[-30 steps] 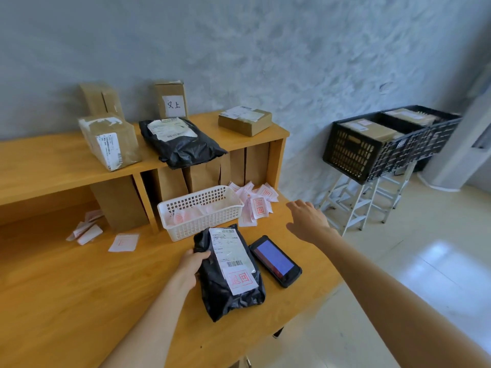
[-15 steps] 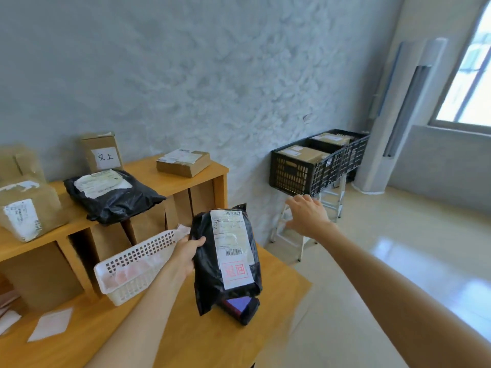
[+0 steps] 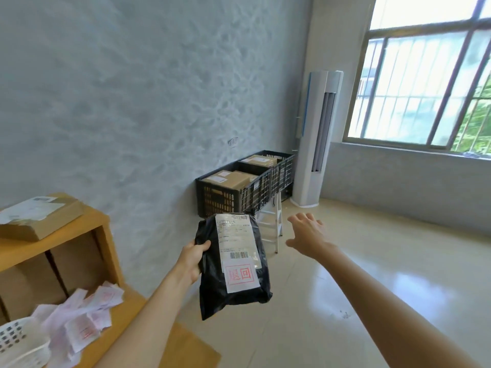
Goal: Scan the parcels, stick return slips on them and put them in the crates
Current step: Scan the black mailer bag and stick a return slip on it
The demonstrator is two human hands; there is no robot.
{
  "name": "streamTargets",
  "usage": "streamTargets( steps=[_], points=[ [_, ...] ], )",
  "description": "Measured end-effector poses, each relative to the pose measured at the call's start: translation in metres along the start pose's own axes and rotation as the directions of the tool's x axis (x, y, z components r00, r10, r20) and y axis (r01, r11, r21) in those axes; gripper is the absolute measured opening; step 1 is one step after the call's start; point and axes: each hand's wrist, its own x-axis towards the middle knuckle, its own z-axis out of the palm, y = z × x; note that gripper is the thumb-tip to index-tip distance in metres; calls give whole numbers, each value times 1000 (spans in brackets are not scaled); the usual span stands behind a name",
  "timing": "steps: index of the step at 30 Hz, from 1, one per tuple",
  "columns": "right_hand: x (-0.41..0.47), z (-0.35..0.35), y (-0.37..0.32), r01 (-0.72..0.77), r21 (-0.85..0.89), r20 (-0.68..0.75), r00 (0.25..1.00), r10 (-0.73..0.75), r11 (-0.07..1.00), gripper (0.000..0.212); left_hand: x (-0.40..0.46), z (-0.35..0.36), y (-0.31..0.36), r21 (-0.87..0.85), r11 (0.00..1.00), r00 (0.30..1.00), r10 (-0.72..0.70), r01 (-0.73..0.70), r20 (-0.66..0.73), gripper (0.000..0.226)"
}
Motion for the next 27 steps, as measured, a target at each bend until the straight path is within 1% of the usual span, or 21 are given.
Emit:
streamTargets(
  steps=[3,8,11,14,18,21,24,27],
  points=[
    [30,-7,53,-15,0,-27,1000,15,1000,59,39,64,10,3,1000,1000,-7,7,1,30],
    [80,-22,126,-41,-20,-122,992,39,999,60,100,153,39,-42,997,997,66,-64,40,25],
    [107,-17,158,-68,-22,-109,992,66,997,67,134,189,42,-32,998,997,54,-52,63,28],
    [136,-1,183,-92,-5,-61,994,92,996,74,176,216,34,-23,999,997,28,-26,74,29],
    [184,29,212,-115,-16,16,993,115,993,68,237,242,18,-5,1000,998,-23,23,56,32],
    [238,45,229,-122,-26,51,991,124,992,68,295,256,15,-12,999,998,-46,47,47,29],
    [309,50,242,-116,-35,45,992,118,993,67,361,269,29,1,999,998,-51,51,36,31],
    [385,46,251,-99,-42,17,995,100,994,65,433,287,54,0,999,999,-42,42,19,29]
  ],
)
